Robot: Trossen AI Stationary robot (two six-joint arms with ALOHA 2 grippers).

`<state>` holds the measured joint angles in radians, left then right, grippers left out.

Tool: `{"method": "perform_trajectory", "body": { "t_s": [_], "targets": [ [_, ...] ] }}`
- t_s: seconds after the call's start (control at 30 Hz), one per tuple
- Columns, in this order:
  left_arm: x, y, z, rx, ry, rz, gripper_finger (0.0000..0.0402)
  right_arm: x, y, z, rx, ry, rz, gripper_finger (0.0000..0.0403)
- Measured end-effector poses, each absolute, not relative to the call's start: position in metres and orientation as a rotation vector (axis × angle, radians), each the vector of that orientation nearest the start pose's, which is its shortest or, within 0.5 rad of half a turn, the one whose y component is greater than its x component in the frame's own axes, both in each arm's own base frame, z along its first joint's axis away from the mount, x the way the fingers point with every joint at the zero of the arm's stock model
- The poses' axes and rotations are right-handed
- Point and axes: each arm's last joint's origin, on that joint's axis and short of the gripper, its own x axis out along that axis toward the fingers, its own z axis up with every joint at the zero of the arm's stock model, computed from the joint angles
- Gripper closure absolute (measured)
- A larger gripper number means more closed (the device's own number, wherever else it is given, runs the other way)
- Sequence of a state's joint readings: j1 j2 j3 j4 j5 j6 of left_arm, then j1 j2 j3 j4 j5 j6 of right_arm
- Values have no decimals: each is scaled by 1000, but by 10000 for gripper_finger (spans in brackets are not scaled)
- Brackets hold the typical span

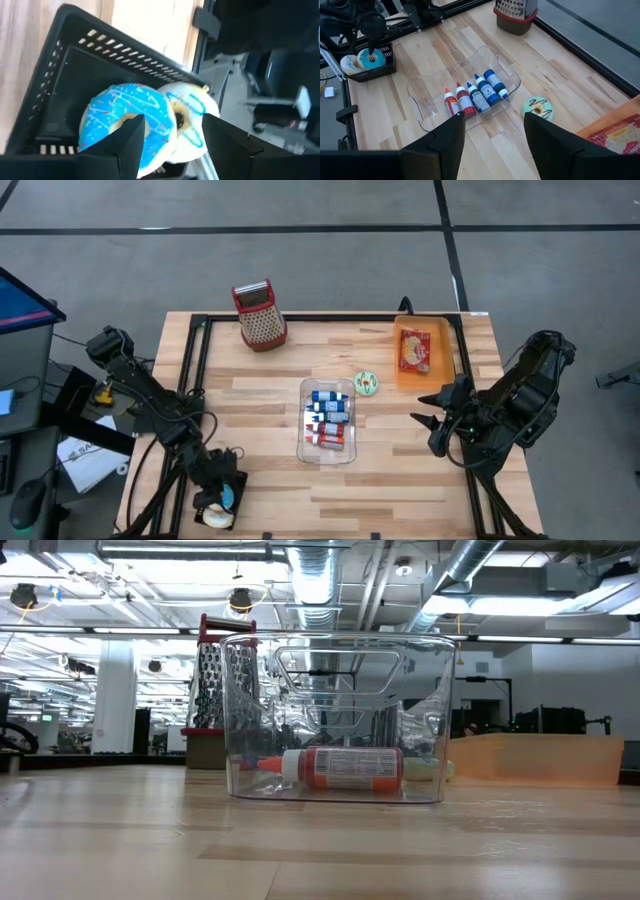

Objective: Pick & Place Food Item
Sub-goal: Put the blue donut into the black bin

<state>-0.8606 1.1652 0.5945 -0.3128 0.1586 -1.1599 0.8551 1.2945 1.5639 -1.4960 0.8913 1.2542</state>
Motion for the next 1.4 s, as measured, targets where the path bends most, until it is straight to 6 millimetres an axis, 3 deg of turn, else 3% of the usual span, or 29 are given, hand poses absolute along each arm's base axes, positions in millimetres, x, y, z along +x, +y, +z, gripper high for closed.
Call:
{"method": "perform_trajectory", "body": {
  "t_s": [0.33, 0.67, 1.03, 1.4],
  "targets": [
    [140, -168, 183, -604, 1364, -477, 207, 146, 134, 399, 259, 597, -475, 207],
    [174, -172, 173, -506, 1402, -510, 207, 146, 133, 399, 255, 600, -478, 207],
    [173, -174, 168, -523, 1476, -551, 208, 143, 135, 399, 253, 611, -470, 207],
    [172, -173, 167, -524, 1491, -536, 263, 142, 134, 398, 244, 615, -473, 207]
  ]
}}
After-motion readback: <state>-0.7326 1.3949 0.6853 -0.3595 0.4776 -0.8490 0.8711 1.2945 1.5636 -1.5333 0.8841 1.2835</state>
